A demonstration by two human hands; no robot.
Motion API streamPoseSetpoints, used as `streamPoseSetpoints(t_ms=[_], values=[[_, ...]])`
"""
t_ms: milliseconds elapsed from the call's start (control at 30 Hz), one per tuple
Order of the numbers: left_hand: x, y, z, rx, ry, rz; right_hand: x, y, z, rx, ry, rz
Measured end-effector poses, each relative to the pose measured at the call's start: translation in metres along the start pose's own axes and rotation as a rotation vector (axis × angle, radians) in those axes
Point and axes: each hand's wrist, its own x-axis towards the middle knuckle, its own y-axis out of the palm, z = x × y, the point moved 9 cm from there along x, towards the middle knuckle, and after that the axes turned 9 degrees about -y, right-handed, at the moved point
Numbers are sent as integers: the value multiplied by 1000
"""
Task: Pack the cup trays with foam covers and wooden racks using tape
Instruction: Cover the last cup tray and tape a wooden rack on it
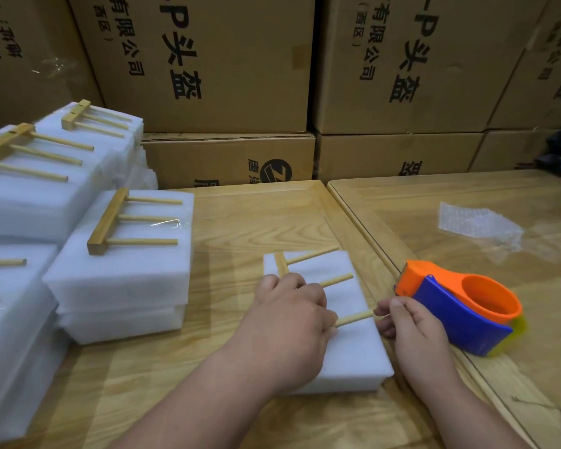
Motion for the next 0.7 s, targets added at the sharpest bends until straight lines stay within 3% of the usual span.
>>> streamPoseSetpoints(t_ms=[133, 233, 367, 433, 500, 600, 700], values=[[1, 2, 5, -77, 8, -41, 0, 1, 0, -21, 15, 23], [-7, 2, 24, -276, -64, -111, 2, 3, 5, -19, 31, 60], [-30, 16, 75, -853, -403, -266, 12, 1, 28, -14, 2, 99], [-39, 44, 87, -1258, -613, -195, 14, 11, 35, 13, 19, 194], [-42, 71, 83, -1542, -734, -93, 6, 32, 32, 189, 132, 300], [-41, 82, 75, -1629, -713, -45, -4, 53, 27, 443, 267, 283], [-40, 79, 73, -1629, -673, -39, -2, 59, 25, 522, 303, 228]])
